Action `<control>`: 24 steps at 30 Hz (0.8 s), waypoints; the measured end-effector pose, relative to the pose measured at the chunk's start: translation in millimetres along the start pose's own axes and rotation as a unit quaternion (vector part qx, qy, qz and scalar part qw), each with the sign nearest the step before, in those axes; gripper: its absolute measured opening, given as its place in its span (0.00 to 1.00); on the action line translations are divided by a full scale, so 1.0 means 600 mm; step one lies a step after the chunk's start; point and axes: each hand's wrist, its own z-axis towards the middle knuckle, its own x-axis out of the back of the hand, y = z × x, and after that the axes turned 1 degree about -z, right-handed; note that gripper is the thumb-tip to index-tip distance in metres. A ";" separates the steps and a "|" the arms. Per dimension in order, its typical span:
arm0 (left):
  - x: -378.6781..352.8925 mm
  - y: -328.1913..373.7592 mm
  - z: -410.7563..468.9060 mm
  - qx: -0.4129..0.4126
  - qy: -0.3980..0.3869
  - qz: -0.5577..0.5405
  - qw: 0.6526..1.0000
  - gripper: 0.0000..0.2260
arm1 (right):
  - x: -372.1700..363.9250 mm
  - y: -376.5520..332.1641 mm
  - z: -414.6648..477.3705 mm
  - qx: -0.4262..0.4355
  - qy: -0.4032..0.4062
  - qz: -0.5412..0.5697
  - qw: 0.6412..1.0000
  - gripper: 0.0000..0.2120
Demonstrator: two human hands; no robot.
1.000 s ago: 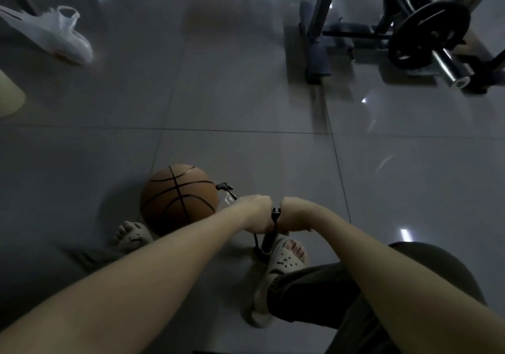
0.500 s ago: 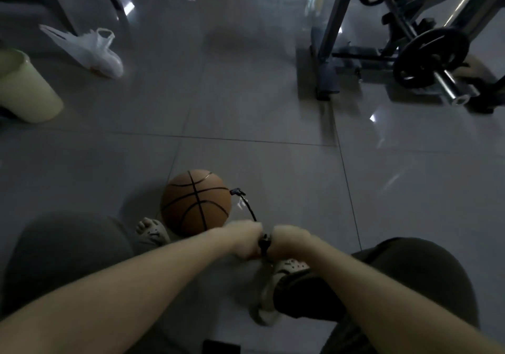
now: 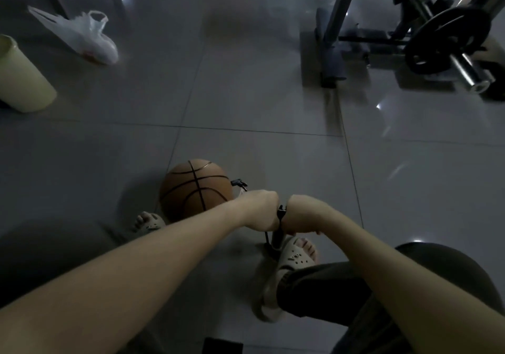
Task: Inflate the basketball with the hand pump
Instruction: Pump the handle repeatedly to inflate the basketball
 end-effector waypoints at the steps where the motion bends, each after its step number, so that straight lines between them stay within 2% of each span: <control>1: -0.011 -0.003 0.008 -0.003 0.001 0.002 1.000 0.11 | -0.008 0.007 0.010 0.002 -0.001 0.006 1.000 0.09; 6: -0.075 0.006 0.047 -0.002 -0.017 0.006 1.000 0.07 | -0.079 0.050 0.064 0.008 -0.005 0.039 0.999 0.12; 12: -0.120 -0.005 0.059 0.006 -0.017 0.002 1.000 0.12 | -0.126 0.056 0.082 0.009 0.030 0.023 0.999 0.10; 16: -0.111 0.009 0.042 0.018 -0.028 -0.007 0.999 0.11 | -0.115 0.049 0.060 0.008 0.033 0.030 0.999 0.11; 20: -0.085 0.013 -0.019 0.009 -0.079 -0.019 0.997 0.08 | -0.092 0.023 0.001 0.029 -0.052 0.037 0.998 0.09; 24: 0.001 0.034 -0.077 -0.005 -0.044 -0.043 0.998 0.09 | -0.003 0.016 -0.075 0.053 -0.046 0.025 0.997 0.07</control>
